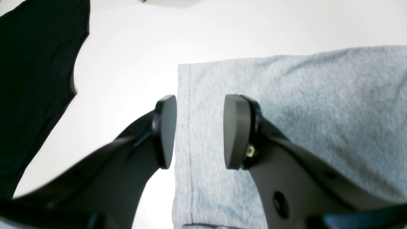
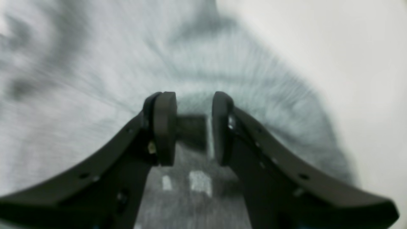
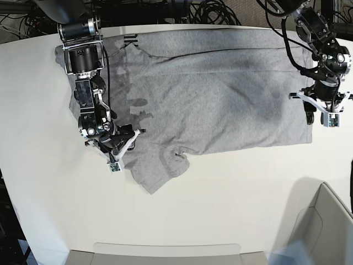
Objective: Fold the T-shirt properly
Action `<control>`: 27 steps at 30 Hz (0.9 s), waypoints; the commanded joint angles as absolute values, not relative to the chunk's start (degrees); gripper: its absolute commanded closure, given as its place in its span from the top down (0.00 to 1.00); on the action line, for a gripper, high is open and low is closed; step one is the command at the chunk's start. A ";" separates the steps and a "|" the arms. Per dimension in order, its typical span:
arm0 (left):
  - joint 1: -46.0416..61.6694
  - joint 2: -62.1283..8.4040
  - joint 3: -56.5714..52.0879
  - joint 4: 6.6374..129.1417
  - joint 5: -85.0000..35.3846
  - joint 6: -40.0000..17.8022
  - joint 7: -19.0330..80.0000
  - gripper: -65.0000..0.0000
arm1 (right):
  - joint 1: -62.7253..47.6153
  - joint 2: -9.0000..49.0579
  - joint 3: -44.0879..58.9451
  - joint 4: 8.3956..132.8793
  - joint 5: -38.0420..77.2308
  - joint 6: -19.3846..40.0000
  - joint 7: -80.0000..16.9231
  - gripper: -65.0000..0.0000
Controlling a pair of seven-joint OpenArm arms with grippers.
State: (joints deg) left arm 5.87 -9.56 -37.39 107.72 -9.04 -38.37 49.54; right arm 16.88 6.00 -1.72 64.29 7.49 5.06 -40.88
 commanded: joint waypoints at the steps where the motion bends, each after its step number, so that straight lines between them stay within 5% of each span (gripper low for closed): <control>1: 5.41 -10.33 -37.58 108.70 -9.63 -38.02 48.40 0.38 | 18.51 6.02 -1.63 63.87 7.69 5.23 -40.84 0.31; 18: 5.14 -11.74 -37.05 108.35 -9.63 -38.64 48.31 0.38 | -3.74 4.35 9.10 91.30 7.69 4.79 -53.32 0.31; 27: 5.14 -11.82 -36.97 108.26 -9.63 -38.73 48.31 0.38 | -4.00 2.95 10.07 102.90 7.87 4.79 -53.32 0.31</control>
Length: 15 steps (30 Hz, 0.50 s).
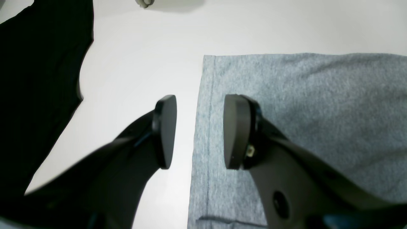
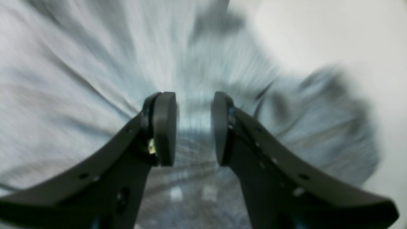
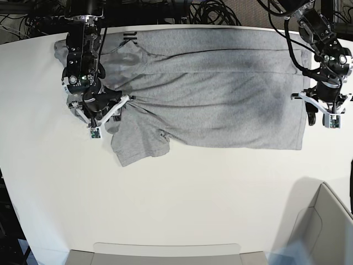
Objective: Fold the T-shirt properly
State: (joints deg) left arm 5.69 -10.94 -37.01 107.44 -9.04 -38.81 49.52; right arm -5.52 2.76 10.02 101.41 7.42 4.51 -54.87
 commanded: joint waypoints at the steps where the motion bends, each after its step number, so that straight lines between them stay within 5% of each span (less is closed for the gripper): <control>1: 5.14 -11.82 -36.97 108.26 -9.63 -38.73 48.31 0.38 | -3.21 2.95 10.07 104.04 7.87 4.79 -53.41 0.31; 8: 5.41 -11.82 -36.97 108.26 -9.63 -38.73 48.31 0.38 | 12.00 4.62 17.45 97.01 7.96 5.23 -64.04 0.33; 15: 5.41 -11.47 -37.05 108.26 -9.63 -38.55 48.31 0.38 | 18.77 8.48 16.31 79.69 7.96 5.32 -60.70 0.37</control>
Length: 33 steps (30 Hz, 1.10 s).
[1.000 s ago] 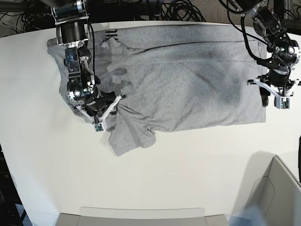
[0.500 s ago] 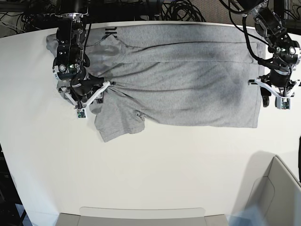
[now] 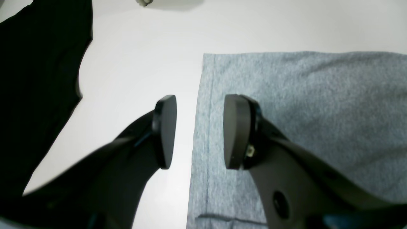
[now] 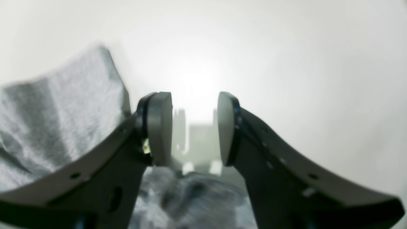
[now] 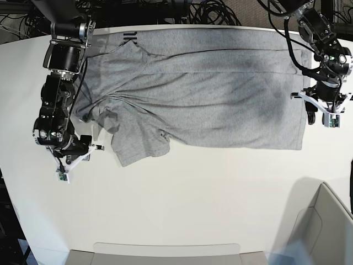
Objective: Fold the T-shirt properly
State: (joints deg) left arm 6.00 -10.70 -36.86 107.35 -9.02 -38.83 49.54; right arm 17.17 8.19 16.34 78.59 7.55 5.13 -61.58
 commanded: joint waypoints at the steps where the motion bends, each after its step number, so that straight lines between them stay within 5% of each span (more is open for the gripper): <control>1: 5.41 -11.38 -37.05 108.26 -9.63 -38.37 48.31 0.38 | 18.95 8.48 15.96 77.05 7.96 5.32 -58.86 0.37; 9: 5.32 -11.30 -37.05 108.26 -9.63 -38.20 48.84 0.38 | 19.12 7.60 16.40 68.79 7.96 13.85 -52.79 0.37; 18: 5.14 -11.21 -37.05 108.26 -9.63 -38.20 48.84 0.38 | 19.74 7.16 16.48 73.27 9.63 15.87 -52.79 0.37; 27: 5.05 -11.21 -37.05 108.26 -9.63 -38.29 48.84 0.38 | 25.19 8.75 16.04 61.41 14.20 12.88 -52.70 0.44; 33: 5.05 -11.12 -37.05 108.26 -9.63 -38.29 48.84 0.38 | 26.33 8.40 16.04 57.98 14.20 17.71 -52.70 0.48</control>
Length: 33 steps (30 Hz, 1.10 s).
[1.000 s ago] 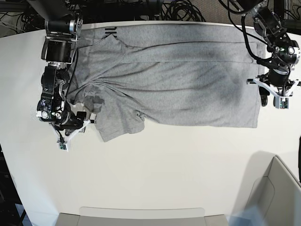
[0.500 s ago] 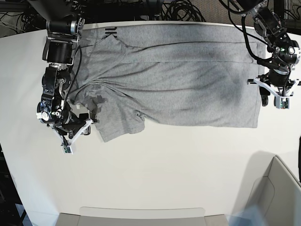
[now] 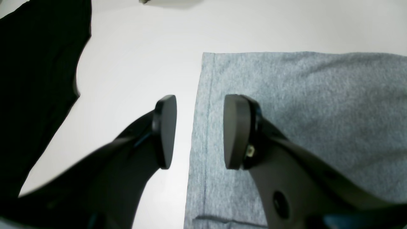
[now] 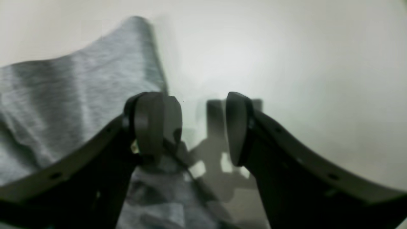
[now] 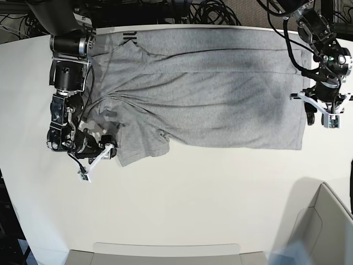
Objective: Fold the T-shirt properly
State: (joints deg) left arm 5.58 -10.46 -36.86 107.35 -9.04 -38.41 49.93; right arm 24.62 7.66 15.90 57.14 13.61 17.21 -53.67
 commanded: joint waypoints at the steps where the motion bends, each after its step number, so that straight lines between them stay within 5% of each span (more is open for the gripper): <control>1: 5.05 -11.12 -37.05 108.26 -9.63 -38.29 48.84 0.38 | 26.33 8.40 16.04 57.98 14.20 18.15 -52.70 0.48; 15: 4.26 -11.56 -36.97 103.78 -9.71 -38.55 48.75 0.38 | 25.80 5.76 16.40 58.07 14.20 23.69 -52.97 0.48; 33: 3.38 -11.74 -31.52 102.64 -9.71 -38.20 48.31 0.39 | 26.51 5.49 16.40 52.79 14.20 23.78 -52.70 0.48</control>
State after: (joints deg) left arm 4.49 -11.09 -31.29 102.59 -9.04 -38.37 49.52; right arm 25.41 5.28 16.38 52.38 14.61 23.62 -52.40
